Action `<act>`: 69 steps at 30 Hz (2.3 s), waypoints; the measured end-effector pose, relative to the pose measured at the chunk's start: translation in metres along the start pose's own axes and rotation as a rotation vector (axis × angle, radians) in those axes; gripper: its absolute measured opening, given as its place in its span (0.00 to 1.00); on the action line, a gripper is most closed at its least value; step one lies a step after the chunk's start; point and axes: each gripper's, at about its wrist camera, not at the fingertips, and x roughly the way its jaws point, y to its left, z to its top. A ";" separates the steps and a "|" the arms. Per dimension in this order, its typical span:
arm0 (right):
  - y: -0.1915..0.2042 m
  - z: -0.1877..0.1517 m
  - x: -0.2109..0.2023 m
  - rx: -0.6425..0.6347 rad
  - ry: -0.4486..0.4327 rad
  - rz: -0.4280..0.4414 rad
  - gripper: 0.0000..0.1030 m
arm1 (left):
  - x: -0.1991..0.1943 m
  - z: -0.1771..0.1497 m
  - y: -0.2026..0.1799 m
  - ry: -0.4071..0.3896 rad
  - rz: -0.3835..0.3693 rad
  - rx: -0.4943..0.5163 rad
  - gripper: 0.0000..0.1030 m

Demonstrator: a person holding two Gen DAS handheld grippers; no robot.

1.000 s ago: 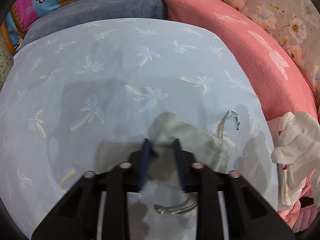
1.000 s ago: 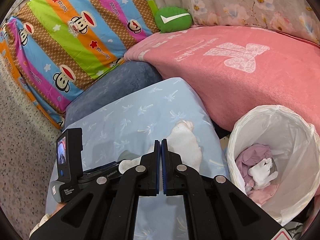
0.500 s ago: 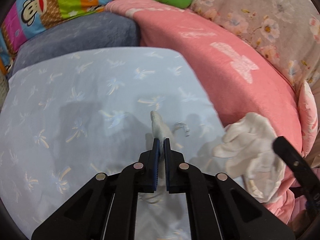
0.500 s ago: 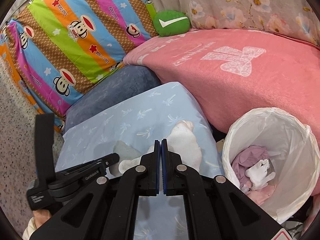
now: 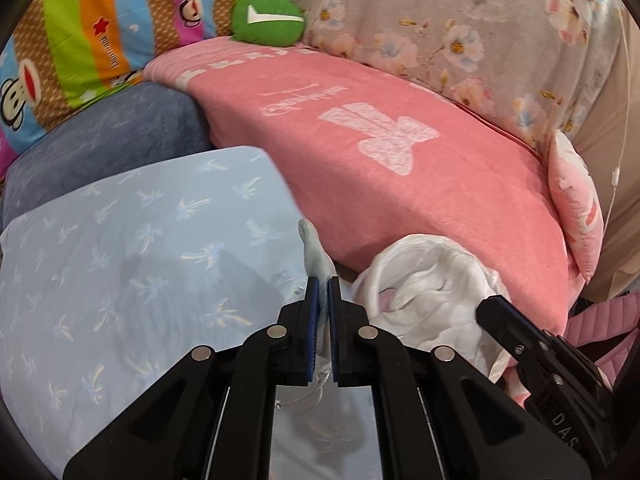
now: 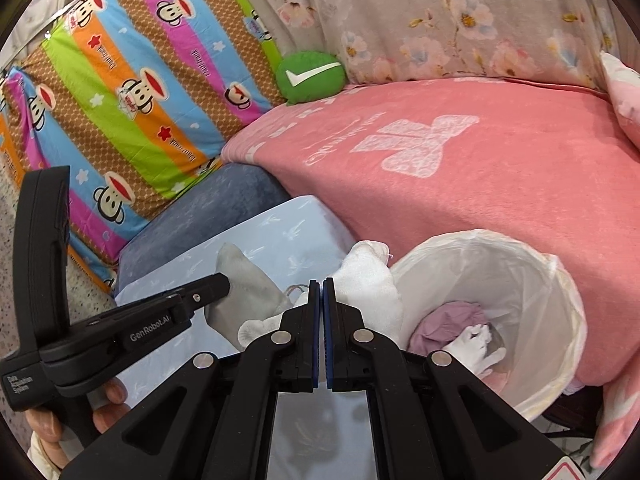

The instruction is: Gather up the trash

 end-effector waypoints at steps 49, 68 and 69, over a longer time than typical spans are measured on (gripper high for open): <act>-0.089 0.009 -0.025 0.077 -0.034 -0.177 0.22 | 0.033 0.002 -0.085 -0.001 -0.028 0.133 0.63; -0.061 -0.016 -0.043 -0.082 0.024 -0.344 0.52 | 0.014 -0.027 -0.066 -0.012 0.107 0.150 0.76; -0.059 -0.017 -0.044 -0.091 0.028 -0.345 0.54 | 0.013 -0.029 -0.064 -0.012 0.116 0.148 0.76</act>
